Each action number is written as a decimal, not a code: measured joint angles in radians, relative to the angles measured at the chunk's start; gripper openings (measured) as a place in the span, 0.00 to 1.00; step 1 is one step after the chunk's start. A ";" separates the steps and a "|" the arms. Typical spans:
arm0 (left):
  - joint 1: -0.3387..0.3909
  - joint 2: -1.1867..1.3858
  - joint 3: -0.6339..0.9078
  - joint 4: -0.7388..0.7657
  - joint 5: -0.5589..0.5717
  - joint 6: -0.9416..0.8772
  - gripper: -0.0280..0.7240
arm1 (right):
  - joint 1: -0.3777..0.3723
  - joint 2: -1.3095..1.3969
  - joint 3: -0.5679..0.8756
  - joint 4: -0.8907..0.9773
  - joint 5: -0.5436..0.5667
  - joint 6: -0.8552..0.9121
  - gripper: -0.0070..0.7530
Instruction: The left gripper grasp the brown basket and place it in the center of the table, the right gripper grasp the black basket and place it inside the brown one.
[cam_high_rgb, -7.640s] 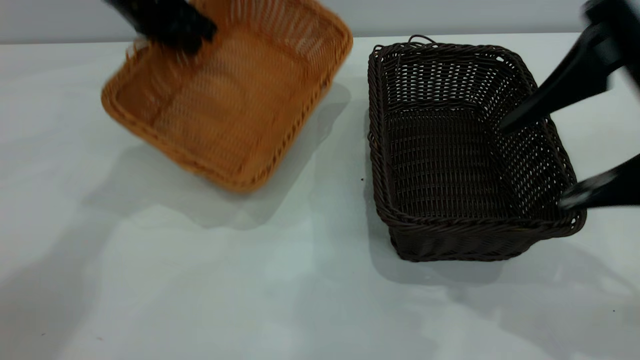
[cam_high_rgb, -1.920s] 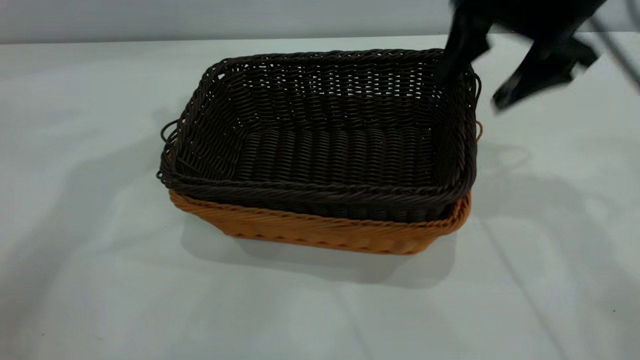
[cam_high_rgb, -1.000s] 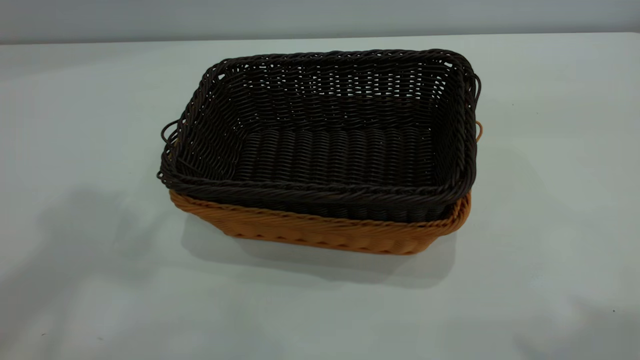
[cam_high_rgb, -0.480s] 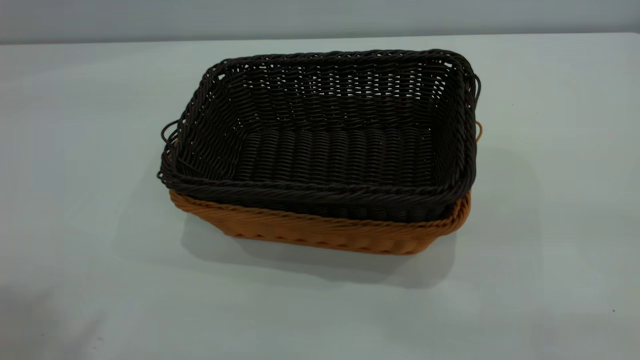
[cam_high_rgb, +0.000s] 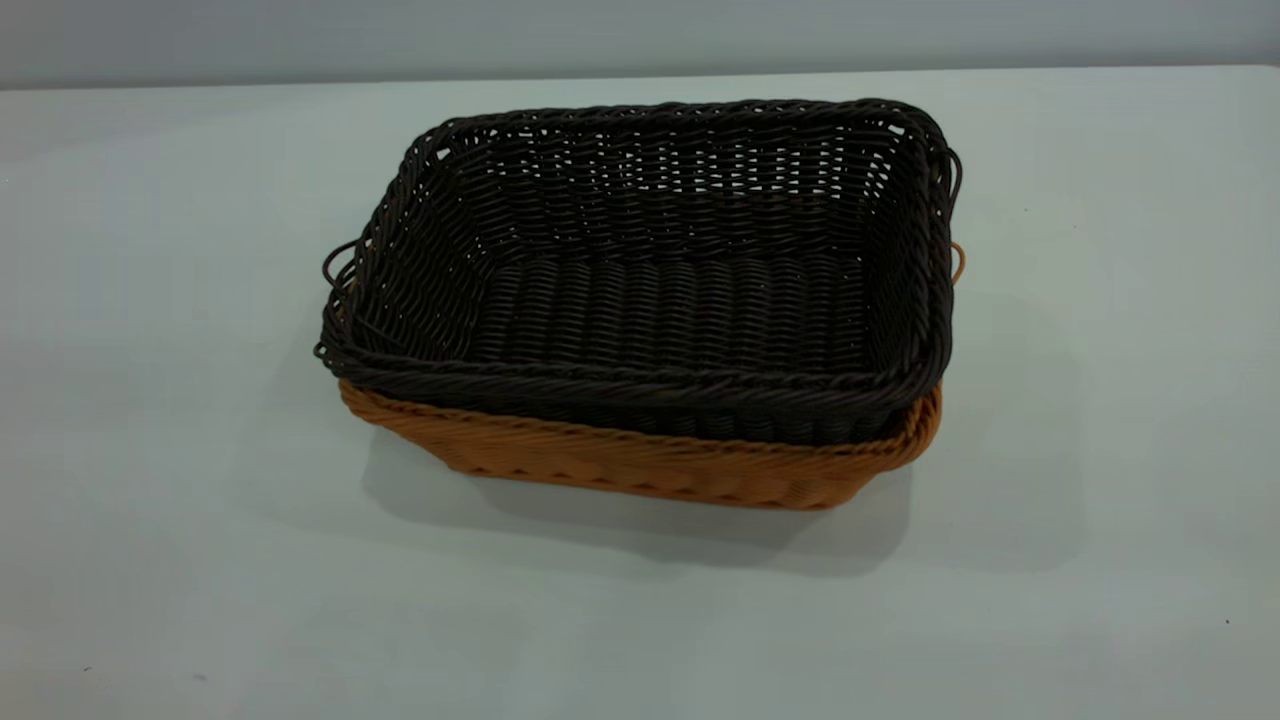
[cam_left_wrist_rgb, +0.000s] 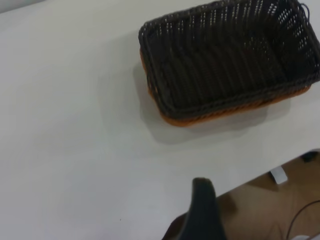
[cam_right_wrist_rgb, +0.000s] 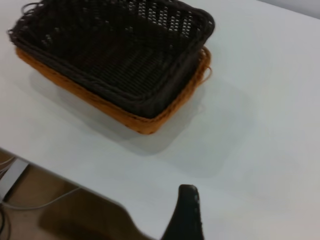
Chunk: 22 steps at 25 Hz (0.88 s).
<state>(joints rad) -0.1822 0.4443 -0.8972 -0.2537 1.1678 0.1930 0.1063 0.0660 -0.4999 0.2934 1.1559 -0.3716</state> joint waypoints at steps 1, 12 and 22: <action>0.000 -0.033 0.020 0.010 -0.001 -0.001 0.73 | 0.000 -0.011 0.008 -0.004 -0.004 0.002 0.78; 0.000 -0.247 0.151 0.190 -0.001 -0.127 0.73 | 0.000 -0.082 0.018 -0.020 -0.006 0.004 0.78; 0.000 -0.313 0.364 0.204 -0.015 -0.129 0.73 | 0.000 -0.082 0.018 -0.020 -0.006 0.004 0.78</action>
<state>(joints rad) -0.1822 0.1314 -0.5329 -0.0495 1.1527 0.0636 0.1063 -0.0161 -0.4822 0.2737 1.1495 -0.3679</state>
